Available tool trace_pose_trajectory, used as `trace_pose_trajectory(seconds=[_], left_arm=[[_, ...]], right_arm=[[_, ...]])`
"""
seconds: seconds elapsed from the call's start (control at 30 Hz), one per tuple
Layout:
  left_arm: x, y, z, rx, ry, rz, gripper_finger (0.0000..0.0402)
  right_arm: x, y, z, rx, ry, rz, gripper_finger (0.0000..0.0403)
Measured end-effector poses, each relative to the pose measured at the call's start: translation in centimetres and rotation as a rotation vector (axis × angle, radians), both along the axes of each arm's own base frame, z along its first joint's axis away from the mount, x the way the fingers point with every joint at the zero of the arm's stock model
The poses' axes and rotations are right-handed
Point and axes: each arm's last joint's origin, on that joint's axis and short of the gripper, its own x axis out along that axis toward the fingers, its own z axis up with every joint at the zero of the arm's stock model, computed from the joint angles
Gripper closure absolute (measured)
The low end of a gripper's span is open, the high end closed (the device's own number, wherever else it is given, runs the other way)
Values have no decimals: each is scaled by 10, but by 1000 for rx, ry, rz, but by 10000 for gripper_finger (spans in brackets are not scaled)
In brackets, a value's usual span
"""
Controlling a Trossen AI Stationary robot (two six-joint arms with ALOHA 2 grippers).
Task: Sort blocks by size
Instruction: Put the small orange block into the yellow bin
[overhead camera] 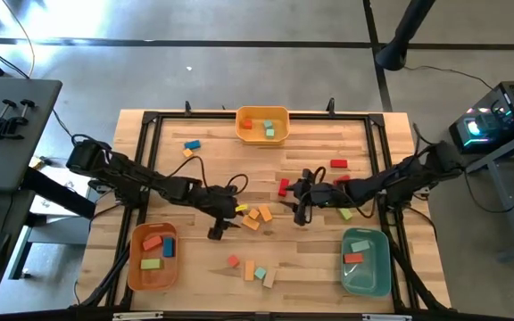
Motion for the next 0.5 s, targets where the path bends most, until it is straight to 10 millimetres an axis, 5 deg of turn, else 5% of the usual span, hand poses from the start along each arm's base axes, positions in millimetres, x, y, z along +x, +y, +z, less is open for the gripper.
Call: trace_pose_trajectory(seconds=[0.27, 0.5], left_arm=[[-19, -22, 18, 30, 289, 291, 257], [-2, -41, 30, 80, 76, 127, 290]], right_arm=[[12, 9, -12, 9, -87, 35, 190], [20, 13, -28, -7, -85, 56, 190]])
